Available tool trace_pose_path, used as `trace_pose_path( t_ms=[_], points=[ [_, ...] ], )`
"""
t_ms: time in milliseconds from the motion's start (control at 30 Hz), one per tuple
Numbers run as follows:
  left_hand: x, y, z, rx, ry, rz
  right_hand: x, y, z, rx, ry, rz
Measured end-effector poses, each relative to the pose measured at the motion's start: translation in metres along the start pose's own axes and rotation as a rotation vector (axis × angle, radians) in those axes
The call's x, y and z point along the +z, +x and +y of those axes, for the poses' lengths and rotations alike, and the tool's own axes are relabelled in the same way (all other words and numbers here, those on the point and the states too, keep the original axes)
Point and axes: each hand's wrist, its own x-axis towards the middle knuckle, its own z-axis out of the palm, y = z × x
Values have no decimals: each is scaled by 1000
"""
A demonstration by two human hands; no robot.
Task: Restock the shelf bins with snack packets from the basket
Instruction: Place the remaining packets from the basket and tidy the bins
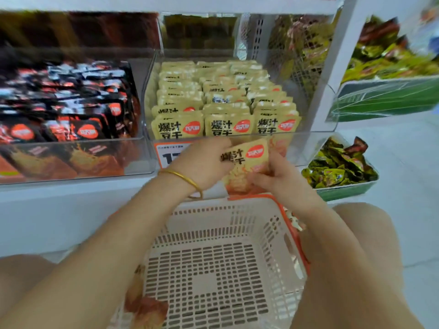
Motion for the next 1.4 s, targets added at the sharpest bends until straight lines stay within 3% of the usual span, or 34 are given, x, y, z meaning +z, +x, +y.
trace_pose_path(
  t_ms=[133, 267, 400, 533, 600, 667, 733, 800, 933, 1133, 1233, 1333, 1400],
  points=[
    [-43, 15, 57, 210, 101, 329, -42, 9, -37, -294, 183, 252],
    [-50, 39, 79, 272, 173, 498, -65, 35, -44, -373, 120, 351],
    [-39, 50, 75, 254, 216, 494, -75, 46, -29, -393, -11, 337],
    [-27, 58, 68, 246, 231, 430, -80, 53, -11, -333, -346, 375],
    [-25, 62, 67, 221, 250, 424, -76, 51, -12, -362, -231, 390],
    [-23, 65, 68, 193, 267, 423, -72, 47, -20, -522, -81, 462],
    [-21, 66, 67, 171, 231, 427, -70, 47, -25, -640, -199, 542],
    [-18, 65, 67, 168, 219, 445, -69, 51, -25, -609, -363, 606],
    [-5, 66, 60, 151, 452, 450, -64, 54, -16, -504, -372, 591],
    [14, 61, 39, 210, 568, 447, -61, 49, -4, -427, -407, 542],
    [21, 47, 34, 254, 445, 597, -55, 42, 1, -462, -488, 618],
    [33, 15, 23, 331, 304, 781, -38, 24, 4, -526, -505, 838],
    [48, -9, 0, 387, 287, 725, -14, 8, 8, -550, -419, 827]
  ],
)
